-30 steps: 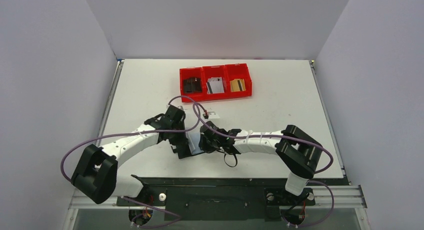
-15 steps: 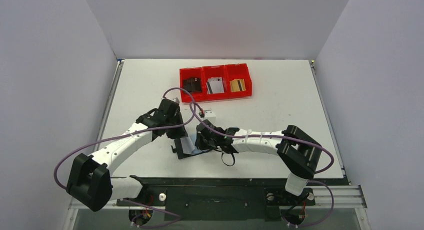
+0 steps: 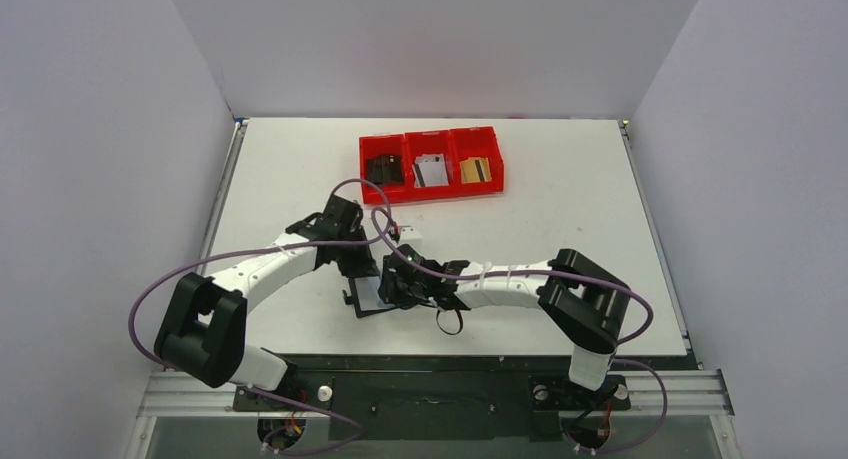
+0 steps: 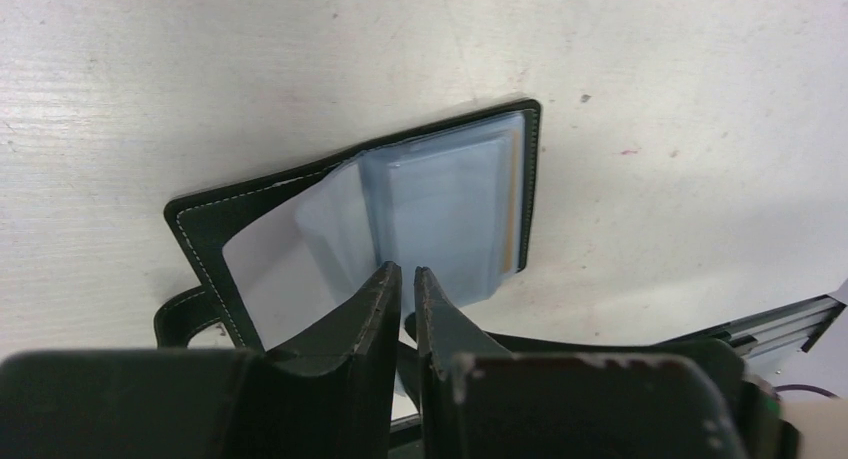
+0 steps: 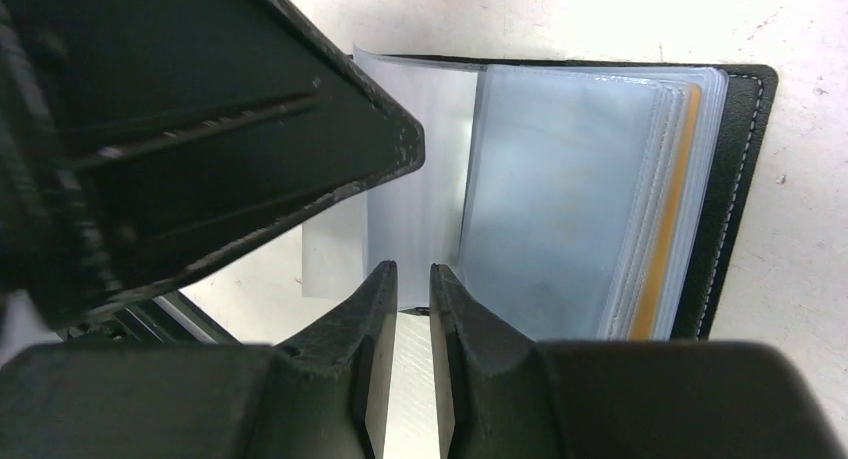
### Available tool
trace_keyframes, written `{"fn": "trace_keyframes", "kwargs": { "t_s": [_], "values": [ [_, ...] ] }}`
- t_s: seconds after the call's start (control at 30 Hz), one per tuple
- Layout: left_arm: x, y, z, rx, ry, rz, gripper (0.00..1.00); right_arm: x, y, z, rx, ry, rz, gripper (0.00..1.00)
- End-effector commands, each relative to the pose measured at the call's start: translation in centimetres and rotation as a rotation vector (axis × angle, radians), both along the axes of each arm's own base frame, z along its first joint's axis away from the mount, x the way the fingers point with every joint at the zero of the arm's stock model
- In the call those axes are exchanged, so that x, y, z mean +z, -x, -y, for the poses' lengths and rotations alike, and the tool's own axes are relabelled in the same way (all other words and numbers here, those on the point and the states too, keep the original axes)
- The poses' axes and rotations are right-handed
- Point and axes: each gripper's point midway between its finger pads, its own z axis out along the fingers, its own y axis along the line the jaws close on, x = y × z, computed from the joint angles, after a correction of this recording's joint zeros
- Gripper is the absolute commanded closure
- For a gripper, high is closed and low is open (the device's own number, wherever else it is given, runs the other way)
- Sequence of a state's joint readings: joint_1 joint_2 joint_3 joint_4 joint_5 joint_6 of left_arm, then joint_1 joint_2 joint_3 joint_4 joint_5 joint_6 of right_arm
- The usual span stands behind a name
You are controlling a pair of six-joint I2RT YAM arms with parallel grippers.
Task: Take the credit cards out of the card holder
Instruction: Remove the credit card from the card holder.
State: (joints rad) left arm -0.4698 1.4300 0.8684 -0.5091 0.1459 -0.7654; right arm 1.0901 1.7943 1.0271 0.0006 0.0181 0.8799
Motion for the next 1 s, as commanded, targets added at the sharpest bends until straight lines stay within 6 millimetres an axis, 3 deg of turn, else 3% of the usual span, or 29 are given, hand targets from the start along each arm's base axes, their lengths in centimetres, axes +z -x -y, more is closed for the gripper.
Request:
{"fn": "trace_keyframes", "kwargs": {
  "t_s": [0.0,0.1,0.37,0.7,0.97],
  "values": [
    [-1.0,-0.2,-0.6,0.012,-0.013,0.019,0.93,2.1,-0.3,-0.8,-0.012,-0.068,0.050,0.84],
    [-2.4,0.5,-1.7,0.011,-0.066,0.003,1.00,2.4,-0.6,0.3,-0.038,-0.035,0.075,0.83],
    [-4.8,2.1,-3.3,0.014,-0.122,-0.029,1.00,1.8,-1.7,2.5,-0.100,0.057,0.083,0.70],
    [-6.1,2.5,-3.7,0.020,-0.124,-0.046,1.00,0.3,-2.7,3.1,-0.137,0.105,0.062,0.61],
    [-6.6,2.7,-3.4,0.010,-0.106,-0.052,1.00,-0.2,-2.6,2.1,-0.119,0.099,0.038,0.53]
  ]
}}
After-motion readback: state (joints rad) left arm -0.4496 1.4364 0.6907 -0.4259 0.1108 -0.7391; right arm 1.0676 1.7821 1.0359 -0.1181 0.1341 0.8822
